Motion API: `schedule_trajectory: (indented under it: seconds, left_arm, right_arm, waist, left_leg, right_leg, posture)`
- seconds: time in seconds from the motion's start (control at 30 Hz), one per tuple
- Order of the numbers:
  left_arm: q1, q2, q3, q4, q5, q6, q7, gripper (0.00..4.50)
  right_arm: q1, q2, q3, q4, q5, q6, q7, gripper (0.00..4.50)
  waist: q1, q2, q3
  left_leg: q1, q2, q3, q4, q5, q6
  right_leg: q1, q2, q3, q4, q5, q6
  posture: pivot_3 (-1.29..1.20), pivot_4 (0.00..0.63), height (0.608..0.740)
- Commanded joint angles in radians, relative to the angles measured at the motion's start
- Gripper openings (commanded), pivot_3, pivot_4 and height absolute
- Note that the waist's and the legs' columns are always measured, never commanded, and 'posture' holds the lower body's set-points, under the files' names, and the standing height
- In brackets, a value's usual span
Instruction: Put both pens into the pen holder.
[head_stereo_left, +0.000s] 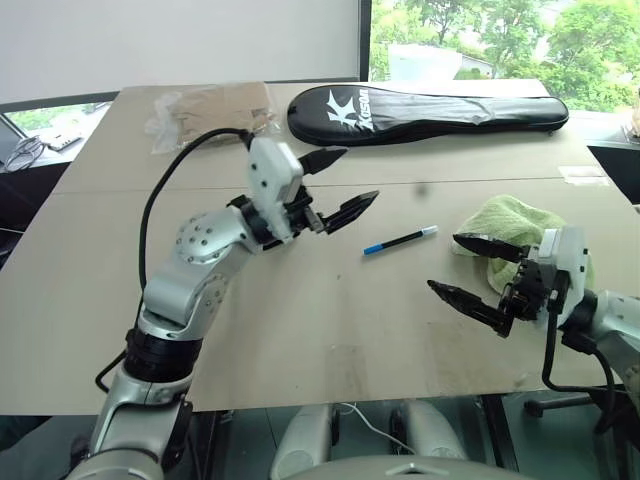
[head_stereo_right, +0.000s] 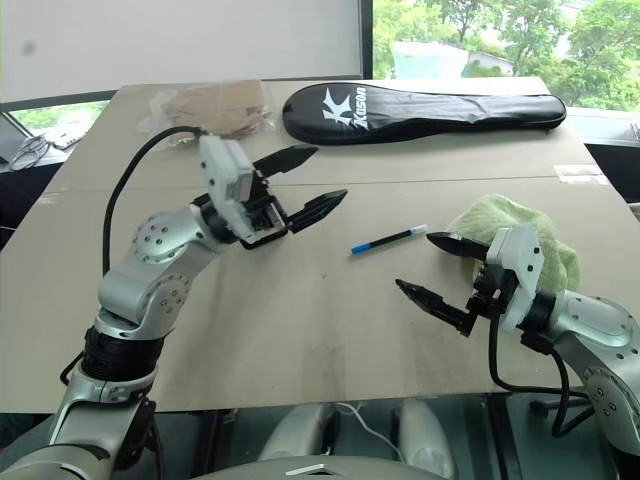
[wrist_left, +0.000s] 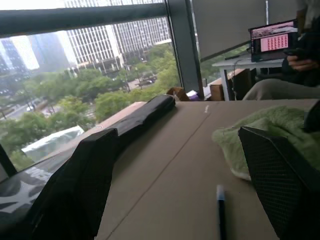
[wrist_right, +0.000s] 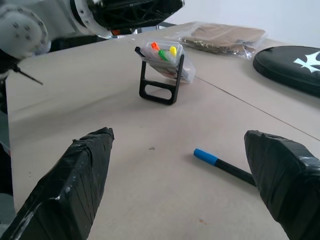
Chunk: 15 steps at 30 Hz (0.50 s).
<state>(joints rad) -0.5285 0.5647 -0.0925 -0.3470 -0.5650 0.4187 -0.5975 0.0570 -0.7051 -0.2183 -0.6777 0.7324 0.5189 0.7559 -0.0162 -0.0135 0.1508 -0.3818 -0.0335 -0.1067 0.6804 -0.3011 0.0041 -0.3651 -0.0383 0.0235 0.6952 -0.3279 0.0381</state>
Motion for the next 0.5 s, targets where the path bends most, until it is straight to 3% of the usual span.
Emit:
schedule_trajectory:
  seconds: [0.03, 0.2, 0.27, 0.33, 0.5]
  left_arm:
    - [-0.195, 0.011, -0.099, -0.029, 0.064, 0.391, 0.150, 4.04]
    - [-0.471, -0.068, -0.235, 0.197, -0.014, 0.747, 0.009, 4.04]
    - [-0.552, -0.116, -0.280, 0.306, -0.008, 0.786, -0.053, 4.04]
    - [-0.619, -0.157, -0.327, 0.412, 0.033, 0.760, -0.100, 4.04]
    - [-0.772, -0.304, -0.525, 0.893, 0.280, 0.512, -0.204, 4.04]
  right_arm:
    - [0.044, -0.009, -0.061, -0.017, -0.017, -0.025, -0.010, 4.46]
    - [0.124, -0.002, -0.090, -0.054, -0.040, -0.026, -0.041, 4.46]
    - [0.167, -0.005, -0.106, -0.074, -0.065, -0.038, -0.047, 4.46]
    - [0.203, 0.002, -0.127, -0.088, -0.085, -0.055, -0.056, 4.46]
    - [0.282, 0.035, -0.170, -0.121, -0.133, -0.065, -0.115, 4.46]
  waist:
    - [0.002, 0.000, 0.000]
    - [0.005, -0.001, 0.001]
    - [0.003, 0.000, 0.001]
    - [0.000, 0.000, 0.002]
    - [0.000, 0.000, 0.002]
  left_leg:
    - [0.000, 0.000, 0.000, 0.000, 0.000, 0.000]
    - [0.000, -0.002, 0.000, 0.001, 0.000, 0.000]
    - [0.000, -0.003, 0.000, 0.002, 0.000, 0.001]
    - [0.000, -0.004, 0.000, 0.002, 0.000, 0.000]
    - [0.001, -0.003, 0.001, 0.001, 0.000, 0.000]
  right_leg:
    - [0.000, 0.003, 0.000, 0.001, 0.000, 0.000]
    - [0.002, 0.003, -0.003, 0.000, -0.001, 0.001]
    - [0.002, 0.003, -0.003, 0.000, -0.001, 0.002]
    - [0.002, 0.003, -0.003, 0.000, -0.001, 0.002]
    - [0.001, 0.003, -0.001, 0.000, -0.001, 0.002]
  posture:
    - [0.00, 0.150, 0.740]
    - [0.00, 0.150, 0.740]
    - [0.00, 0.150, 0.740]
    - [0.00, 0.150, 0.740]
    - [0.00, 0.150, 0.740]
